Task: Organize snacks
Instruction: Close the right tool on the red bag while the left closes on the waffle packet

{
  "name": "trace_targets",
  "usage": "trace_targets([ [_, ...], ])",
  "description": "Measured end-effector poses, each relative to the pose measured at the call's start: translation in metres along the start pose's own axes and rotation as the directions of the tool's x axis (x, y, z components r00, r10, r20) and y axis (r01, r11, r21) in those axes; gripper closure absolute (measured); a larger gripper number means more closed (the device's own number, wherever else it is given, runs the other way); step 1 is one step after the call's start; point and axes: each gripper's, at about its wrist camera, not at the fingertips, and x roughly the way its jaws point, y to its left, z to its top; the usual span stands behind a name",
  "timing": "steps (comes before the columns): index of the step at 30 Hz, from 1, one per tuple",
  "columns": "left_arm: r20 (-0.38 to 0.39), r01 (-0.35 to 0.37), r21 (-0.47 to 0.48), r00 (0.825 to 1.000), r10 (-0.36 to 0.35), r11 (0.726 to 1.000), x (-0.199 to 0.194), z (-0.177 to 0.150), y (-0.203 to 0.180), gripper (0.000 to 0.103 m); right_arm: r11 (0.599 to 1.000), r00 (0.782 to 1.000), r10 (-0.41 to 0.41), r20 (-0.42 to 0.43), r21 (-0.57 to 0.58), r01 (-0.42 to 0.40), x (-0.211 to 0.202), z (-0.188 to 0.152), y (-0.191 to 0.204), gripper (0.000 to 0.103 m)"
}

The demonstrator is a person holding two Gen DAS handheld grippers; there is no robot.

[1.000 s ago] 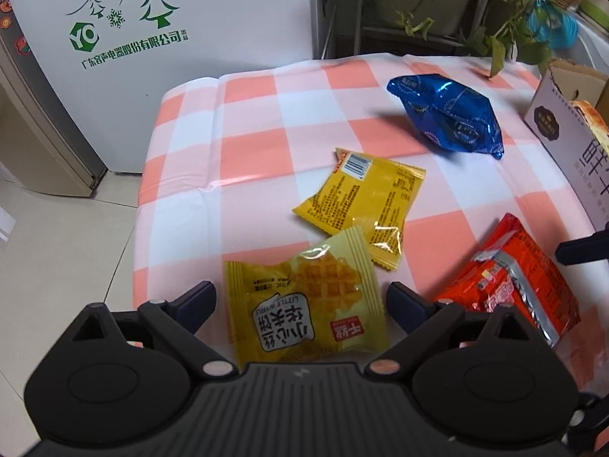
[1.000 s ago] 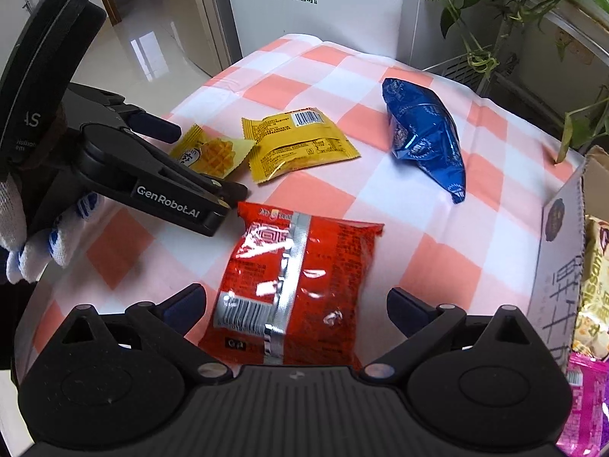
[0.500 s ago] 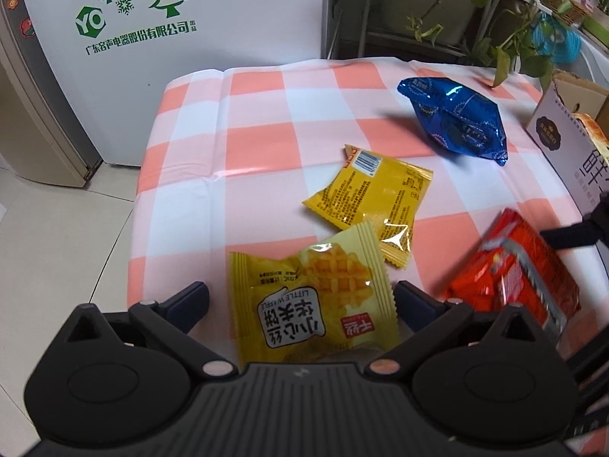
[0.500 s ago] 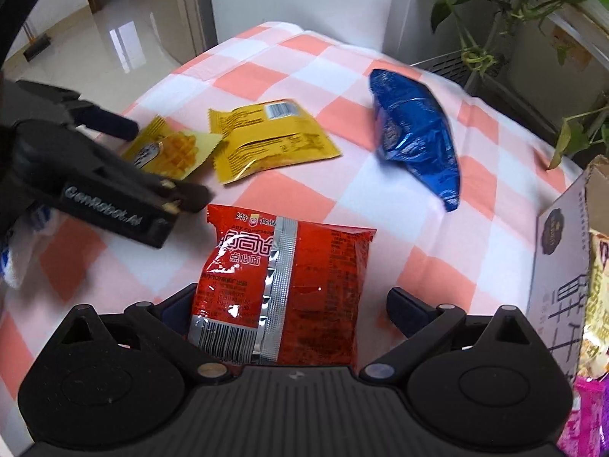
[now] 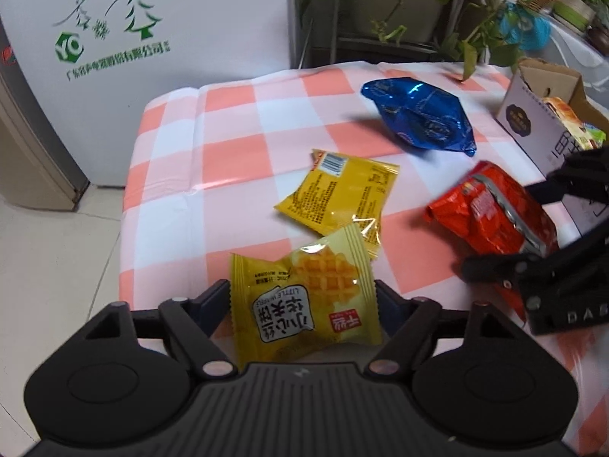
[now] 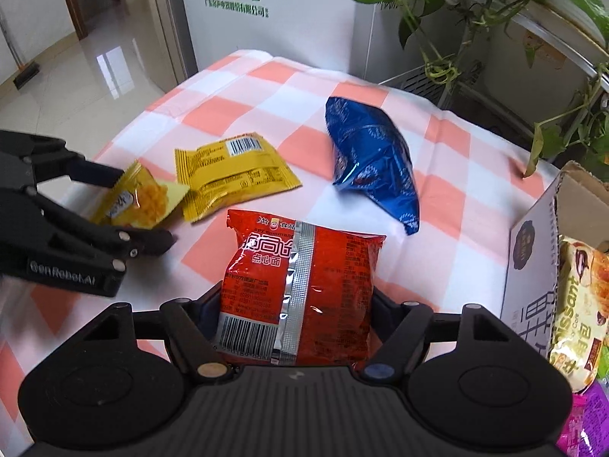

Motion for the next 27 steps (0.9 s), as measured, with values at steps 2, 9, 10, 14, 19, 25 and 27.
trace_targets([
  [2, 0.006, -0.003, 0.008, 1.0, 0.003, 1.0, -0.001, 0.0, -0.002, 0.031, 1.0, 1.0, -0.003, 0.005, 0.006, 0.003, 0.0, 0.001, -0.001, 0.023],
  [9, 0.011, 0.001, -0.006, 1.0, -0.001, 1.0, -0.006, 0.002, -0.003, 0.039, 1.0, 1.0, -0.006, 0.014, 0.016, 0.006, -0.002, 0.002, -0.004, 0.023],
  [10, 0.012, 0.003, -0.013, 1.0, -0.003, 1.0, -0.006, 0.002, -0.002, 0.04, 1.0, 1.0, -0.006, 0.017, 0.017, 0.006, -0.002, 0.003, -0.004, 0.023],
  [14, 0.016, 0.01, -0.029, 1.0, -0.01, 1.0, -0.01, 0.002, 0.0, 0.043, 1.0, 1.0, -0.002, 0.024, 0.024, 0.001, -0.005, 0.003, -0.005, 0.023],
  [19, 0.025, 0.009, -0.049, 1.0, -0.008, 0.999, -0.014, 0.001, 0.002, 0.046, 1.0, 1.0, 0.0, 0.027, 0.024, -0.001, -0.006, 0.003, -0.005, 0.023],
  [25, 0.046, 0.039, -0.081, 0.998, -0.035, 0.996, -0.025, 0.002, 0.007, 0.062, 1.0, 0.999, 0.002, 0.037, 0.029, -0.003, -0.01, 0.003, -0.006, 0.023],
  [27, 0.056, 0.041, -0.098, 0.998, -0.036, 0.994, -0.029, 0.001, 0.011, 0.062, 1.0, 0.999, 0.001, 0.037, 0.03, -0.003, -0.01, 0.003, -0.006, 0.023],
])
